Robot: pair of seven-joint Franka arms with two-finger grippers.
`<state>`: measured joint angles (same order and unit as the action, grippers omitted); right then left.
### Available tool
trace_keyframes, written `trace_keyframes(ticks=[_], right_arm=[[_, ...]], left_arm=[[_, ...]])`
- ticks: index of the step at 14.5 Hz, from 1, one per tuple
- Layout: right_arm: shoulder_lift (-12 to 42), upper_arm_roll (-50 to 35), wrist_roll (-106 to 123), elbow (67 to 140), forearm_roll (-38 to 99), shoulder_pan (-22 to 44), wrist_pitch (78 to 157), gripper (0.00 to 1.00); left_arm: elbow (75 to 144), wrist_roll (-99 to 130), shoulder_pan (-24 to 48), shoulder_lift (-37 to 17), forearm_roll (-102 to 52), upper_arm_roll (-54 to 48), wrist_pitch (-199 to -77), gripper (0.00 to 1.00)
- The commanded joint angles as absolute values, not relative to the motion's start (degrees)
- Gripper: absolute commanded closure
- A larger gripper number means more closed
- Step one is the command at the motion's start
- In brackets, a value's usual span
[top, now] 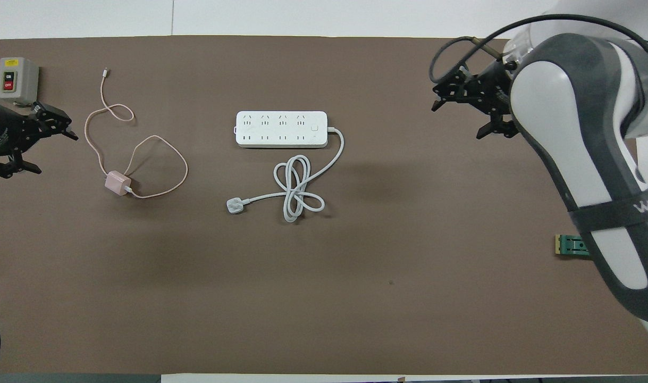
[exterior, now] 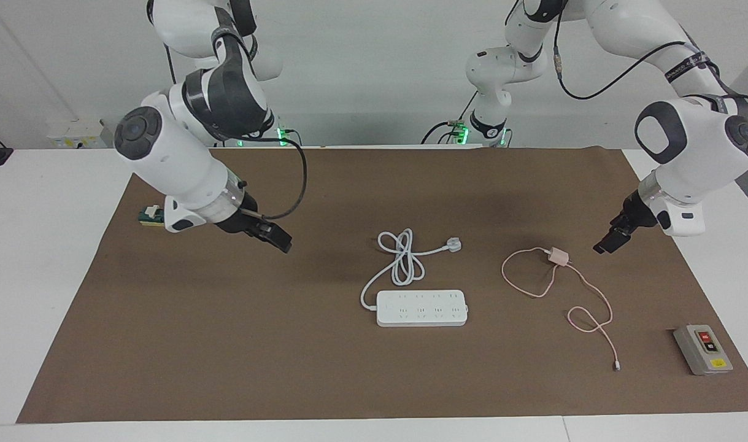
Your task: Unplug charger and place it aside
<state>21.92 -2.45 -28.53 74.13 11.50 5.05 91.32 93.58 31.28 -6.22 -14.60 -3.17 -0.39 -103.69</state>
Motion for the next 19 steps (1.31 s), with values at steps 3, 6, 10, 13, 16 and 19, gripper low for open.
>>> trace_keyframes(ticks=[3,6,10,13,16,19], right_arm=[[14.5,-2.8,-3.7,80.4,1.5,1.3,87.5,0.00],[7.8,-2.8,-2.2,87.9,-1.7,1.1,88.1,0.00],[-1.9,-3.1,0.1,98.9,-3.2,-0.4,91.9,0.00],[-3.0,-3.4,4.0,98.3,-3.1,-2.7,91.1,0.00],[-2.3,-4.9,4.7,96.4,-2.9,-4.4,90.4,0.00],[-2.1,-4.9,3.8,94.0,-2.4,-3.8,87.6,0.00]], left_arm=[[91.1,22.1,-5.5,-11.7,-1.9,-0.1,-100.8,0.00],[91.1,13.7,-5.5,-8.0,-2.0,-0.2,-96.4,0.00],[91.8,4.8,-5.2,-2.3,-1.9,-0.6,-89.3,0.00],[93.7,3.9,-2.3,1.2,-0.1,-0.7,-84.6,0.00],[93.7,1.8,-1.9,0.6,-0.2,-0.3,-89.6,0.00],[93.3,1.6,-0.2,0.4,-0.2,-0.1,-88.9,0.00]])
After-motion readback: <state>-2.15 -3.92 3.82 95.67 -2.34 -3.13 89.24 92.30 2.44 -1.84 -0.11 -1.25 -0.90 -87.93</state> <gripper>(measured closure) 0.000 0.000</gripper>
